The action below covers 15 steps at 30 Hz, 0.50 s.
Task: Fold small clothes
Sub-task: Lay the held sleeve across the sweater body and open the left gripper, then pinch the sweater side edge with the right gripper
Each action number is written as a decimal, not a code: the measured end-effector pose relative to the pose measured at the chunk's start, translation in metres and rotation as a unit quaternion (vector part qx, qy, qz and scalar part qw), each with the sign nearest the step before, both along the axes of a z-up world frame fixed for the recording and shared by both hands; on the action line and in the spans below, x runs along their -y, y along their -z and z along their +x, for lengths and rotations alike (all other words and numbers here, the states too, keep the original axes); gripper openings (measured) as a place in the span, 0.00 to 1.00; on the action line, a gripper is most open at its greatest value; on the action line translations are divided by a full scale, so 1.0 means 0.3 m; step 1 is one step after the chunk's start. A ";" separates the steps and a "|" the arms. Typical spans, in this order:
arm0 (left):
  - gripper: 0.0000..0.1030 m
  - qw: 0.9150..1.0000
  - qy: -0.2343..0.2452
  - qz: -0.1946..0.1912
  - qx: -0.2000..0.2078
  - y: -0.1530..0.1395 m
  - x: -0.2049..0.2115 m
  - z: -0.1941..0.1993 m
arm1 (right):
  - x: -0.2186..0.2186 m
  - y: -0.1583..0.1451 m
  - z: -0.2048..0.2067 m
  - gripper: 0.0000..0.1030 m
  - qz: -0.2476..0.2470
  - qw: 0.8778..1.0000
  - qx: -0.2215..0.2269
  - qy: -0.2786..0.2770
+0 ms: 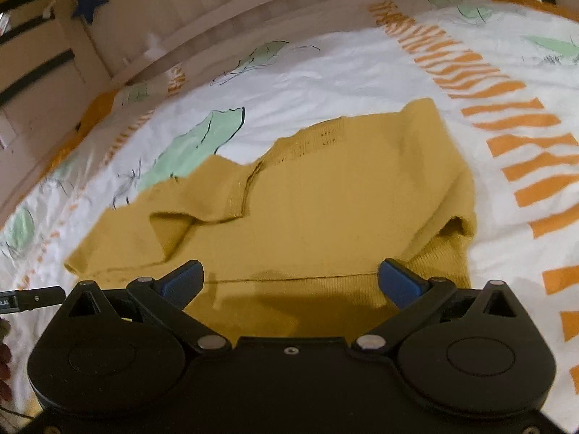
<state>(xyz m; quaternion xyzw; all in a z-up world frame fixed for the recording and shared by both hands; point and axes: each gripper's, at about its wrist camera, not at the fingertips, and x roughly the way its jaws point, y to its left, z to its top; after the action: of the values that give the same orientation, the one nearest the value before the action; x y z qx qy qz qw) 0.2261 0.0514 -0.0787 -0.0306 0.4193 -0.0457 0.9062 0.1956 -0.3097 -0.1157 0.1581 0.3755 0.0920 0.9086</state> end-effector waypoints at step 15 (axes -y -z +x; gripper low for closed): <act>1.00 0.998 -0.013 0.008 -0.063 0.101 -0.031 0.048 | -0.116 -0.037 -0.013 1.00 -0.114 0.992 -0.035 -0.050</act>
<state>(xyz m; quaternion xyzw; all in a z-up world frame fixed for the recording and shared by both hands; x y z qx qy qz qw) 0.2406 0.0607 -0.1089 -0.0315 0.4753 -0.0284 0.8788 0.1918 -0.2750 -0.1044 0.0374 0.4223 0.0878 0.9014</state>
